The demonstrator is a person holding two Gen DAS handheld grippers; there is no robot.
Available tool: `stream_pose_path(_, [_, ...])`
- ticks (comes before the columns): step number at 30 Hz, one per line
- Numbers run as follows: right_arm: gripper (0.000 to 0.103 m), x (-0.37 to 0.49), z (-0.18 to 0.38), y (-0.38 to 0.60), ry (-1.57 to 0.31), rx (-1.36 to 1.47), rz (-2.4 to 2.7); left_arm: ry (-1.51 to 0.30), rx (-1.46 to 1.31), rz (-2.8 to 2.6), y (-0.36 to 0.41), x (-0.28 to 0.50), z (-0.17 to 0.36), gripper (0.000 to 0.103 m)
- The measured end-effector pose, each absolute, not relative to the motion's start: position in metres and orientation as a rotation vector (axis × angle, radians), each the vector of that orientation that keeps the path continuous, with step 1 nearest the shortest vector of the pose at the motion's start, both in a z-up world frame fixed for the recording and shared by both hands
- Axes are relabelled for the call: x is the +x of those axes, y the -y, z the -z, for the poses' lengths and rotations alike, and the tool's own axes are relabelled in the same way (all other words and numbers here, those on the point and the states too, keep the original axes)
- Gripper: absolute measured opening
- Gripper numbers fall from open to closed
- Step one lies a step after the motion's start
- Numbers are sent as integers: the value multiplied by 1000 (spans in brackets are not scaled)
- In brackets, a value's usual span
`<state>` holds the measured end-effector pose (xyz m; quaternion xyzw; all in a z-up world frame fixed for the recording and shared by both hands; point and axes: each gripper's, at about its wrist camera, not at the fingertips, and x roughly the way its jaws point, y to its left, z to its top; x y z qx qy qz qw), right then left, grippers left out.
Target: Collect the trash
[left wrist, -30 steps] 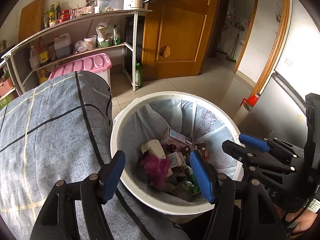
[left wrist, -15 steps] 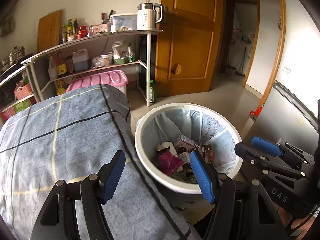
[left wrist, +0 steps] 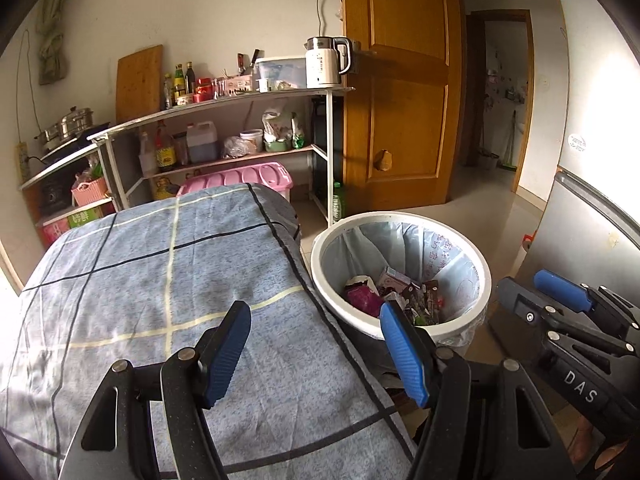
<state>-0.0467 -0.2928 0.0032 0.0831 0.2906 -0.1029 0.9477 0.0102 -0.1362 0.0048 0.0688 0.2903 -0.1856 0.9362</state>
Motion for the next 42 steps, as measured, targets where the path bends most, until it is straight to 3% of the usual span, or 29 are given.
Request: stream_pose_path(42, [52, -60, -3, 287, -575, 183, 208, -587, 120, 370, 128, -3, -6, 67])
